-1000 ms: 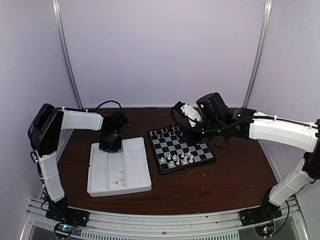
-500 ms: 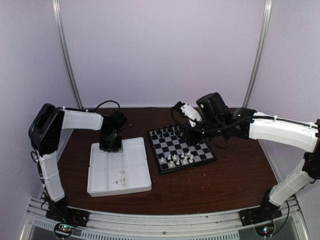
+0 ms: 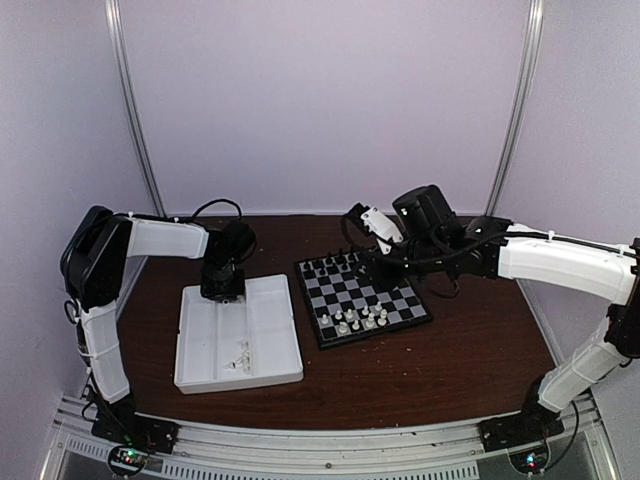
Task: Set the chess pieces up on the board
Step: Pick up the chess piece from the storage box.
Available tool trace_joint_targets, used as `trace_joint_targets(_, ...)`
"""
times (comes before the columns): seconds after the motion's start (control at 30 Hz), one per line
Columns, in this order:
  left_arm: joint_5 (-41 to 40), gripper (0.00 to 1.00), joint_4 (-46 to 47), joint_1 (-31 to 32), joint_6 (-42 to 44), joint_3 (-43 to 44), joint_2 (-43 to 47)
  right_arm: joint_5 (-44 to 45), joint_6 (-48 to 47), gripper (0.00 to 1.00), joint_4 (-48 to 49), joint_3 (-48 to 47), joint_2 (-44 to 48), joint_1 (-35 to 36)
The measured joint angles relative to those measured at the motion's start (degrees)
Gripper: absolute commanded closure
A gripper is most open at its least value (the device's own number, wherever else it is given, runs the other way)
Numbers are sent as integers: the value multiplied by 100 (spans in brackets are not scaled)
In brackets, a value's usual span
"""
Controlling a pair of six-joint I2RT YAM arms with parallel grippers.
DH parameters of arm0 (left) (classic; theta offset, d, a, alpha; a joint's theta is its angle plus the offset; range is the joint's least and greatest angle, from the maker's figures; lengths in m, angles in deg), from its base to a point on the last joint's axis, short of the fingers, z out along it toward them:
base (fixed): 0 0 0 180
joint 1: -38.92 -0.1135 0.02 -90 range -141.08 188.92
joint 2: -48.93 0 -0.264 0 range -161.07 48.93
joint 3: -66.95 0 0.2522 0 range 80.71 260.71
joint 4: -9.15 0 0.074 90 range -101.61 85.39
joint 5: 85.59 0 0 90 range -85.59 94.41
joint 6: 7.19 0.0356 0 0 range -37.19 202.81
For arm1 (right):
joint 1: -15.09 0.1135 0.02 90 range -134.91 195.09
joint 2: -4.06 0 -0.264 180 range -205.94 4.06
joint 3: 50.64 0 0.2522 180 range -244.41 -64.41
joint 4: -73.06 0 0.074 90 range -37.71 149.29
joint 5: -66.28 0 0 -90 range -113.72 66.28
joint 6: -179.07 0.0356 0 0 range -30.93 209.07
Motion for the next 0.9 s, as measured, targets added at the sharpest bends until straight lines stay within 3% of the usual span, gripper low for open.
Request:
trace_joint_targets(0.3, -79, 83, 39, 179, 127, -162, 136, -118, 0, 62, 2, -20, -4, 0)
trace_joint_targets(0.57, 175, 83, 422, 420, 173, -1217, 1145, -745, 310, 62, 186, -96, -341, -2)
trace_joint_targets(0.7, 417, 77, 872, 461, 166, -1941, 1703, -1187, 623, 62, 350, -96, -680, -2)
trace_joint_targets(0.9, 557, 68, 1130, 520, 149, -2190, 1762, -1534, 894, 62, 518, -98, -874, 0)
